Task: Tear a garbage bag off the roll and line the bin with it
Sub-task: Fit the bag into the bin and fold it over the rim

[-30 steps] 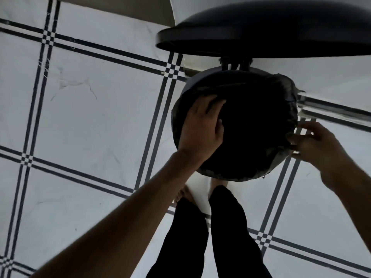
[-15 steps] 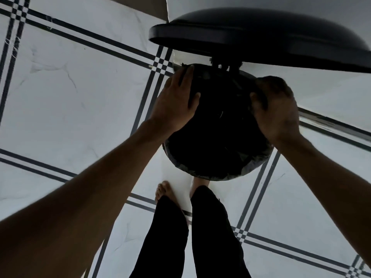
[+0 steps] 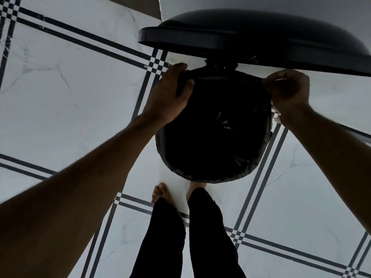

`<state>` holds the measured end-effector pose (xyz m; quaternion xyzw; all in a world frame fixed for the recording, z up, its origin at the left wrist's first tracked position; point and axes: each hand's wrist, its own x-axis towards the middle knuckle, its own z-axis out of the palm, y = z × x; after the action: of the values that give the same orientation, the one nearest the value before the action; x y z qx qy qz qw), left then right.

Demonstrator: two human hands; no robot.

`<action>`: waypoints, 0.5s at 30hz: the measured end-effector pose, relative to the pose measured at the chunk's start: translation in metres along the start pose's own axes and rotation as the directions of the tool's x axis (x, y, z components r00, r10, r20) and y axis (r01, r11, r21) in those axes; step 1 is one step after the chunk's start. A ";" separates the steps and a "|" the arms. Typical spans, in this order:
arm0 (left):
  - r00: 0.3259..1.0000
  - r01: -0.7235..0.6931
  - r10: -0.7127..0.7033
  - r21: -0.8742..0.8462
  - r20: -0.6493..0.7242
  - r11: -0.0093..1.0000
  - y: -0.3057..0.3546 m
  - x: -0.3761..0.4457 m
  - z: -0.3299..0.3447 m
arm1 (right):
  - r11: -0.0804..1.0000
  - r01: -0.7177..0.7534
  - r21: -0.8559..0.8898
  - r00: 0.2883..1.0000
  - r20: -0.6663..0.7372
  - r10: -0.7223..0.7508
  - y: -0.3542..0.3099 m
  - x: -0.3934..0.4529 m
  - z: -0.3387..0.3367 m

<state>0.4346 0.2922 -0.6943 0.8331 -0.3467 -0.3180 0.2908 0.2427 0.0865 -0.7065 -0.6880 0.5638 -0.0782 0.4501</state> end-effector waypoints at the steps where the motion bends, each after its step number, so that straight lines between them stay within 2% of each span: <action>1: 1.000 0.015 -0.015 -0.026 0.011 1.000 0.000 0.002 0.000 | 0.996 -0.050 0.079 0.999 0.016 0.049 -0.001 0.003 -0.001; 3: 0.997 0.081 -0.080 -0.116 0.011 0.990 -0.002 0.005 0.003 | 0.957 -0.158 0.243 0.987 0.075 0.144 -0.004 0.004 -0.002; 4: 0.992 0.125 -0.128 -0.188 -0.004 0.974 -0.003 0.006 0.003 | 0.954 -0.186 0.236 0.980 0.112 0.164 -0.003 0.005 -0.002; 7: 0.973 0.200 -0.228 -0.387 -0.028 0.900 -0.002 0.008 0.002 | 0.976 -0.208 0.064 0.955 0.228 0.188 0.008 0.006 -0.005; 9: 0.955 0.263 -0.298 -0.495 0.009 0.828 0.001 0.006 -0.003 | 0.968 -0.236 0.083 0.934 0.294 0.202 0.010 0.006 -0.008; 11: 0.933 0.325 -0.358 -0.535 0.046 0.780 -0.002 0.003 -0.007 | 0.961 -0.251 0.118 0.910 0.368 0.193 0.013 0.003 -0.010; 13: 0.926 0.344 -0.375 -0.529 0.052 0.776 -0.003 -0.002 -0.007 | 0.956 -0.256 0.143 0.892 0.415 0.177 0.018 -0.004 -0.016; 15: 0.922 0.347 -0.385 -0.542 0.046 0.766 -0.005 -0.008 -0.007 | 0.958 -0.247 0.148 0.894 0.415 0.166 0.020 -0.016 -0.020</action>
<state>0.4372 0.3027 -0.6910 0.7789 -0.0637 -0.4246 0.4572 0.2107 0.0896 -0.7025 -0.5773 0.5199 0.0566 0.6271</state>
